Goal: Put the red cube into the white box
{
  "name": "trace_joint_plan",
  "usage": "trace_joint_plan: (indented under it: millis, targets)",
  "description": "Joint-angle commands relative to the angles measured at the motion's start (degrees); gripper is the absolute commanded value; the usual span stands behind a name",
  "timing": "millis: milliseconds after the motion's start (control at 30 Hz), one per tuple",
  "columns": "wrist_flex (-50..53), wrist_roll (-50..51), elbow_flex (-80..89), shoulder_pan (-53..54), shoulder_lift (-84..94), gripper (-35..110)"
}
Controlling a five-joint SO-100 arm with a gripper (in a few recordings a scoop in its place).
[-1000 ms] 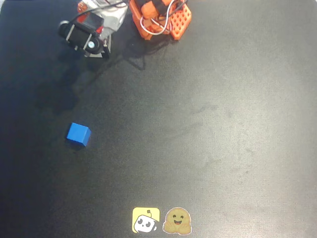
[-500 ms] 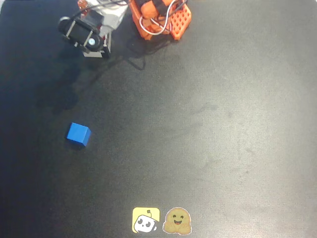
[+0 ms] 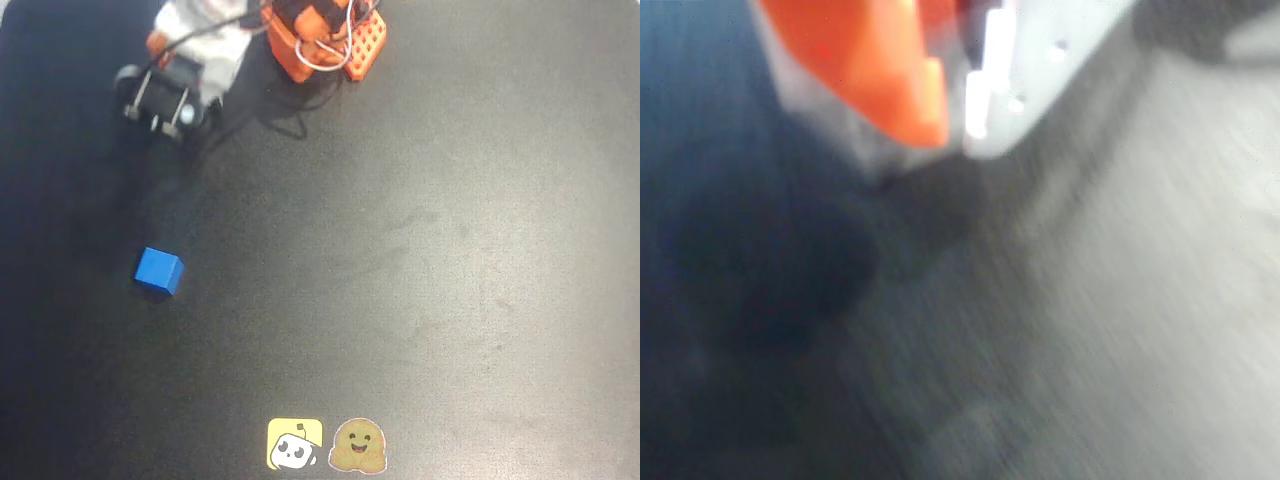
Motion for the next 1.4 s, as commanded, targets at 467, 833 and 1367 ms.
trace_joint_plan:
  millis: [467,833,1367]
  targets:
    - [-3.5,21.5,-4.0,-37.1,-8.7,0]
    - [-4.7,24.4,7.9,-43.8,4.7,0]
    - [6.1,22.0,28.3,-44.4,40.9,0]
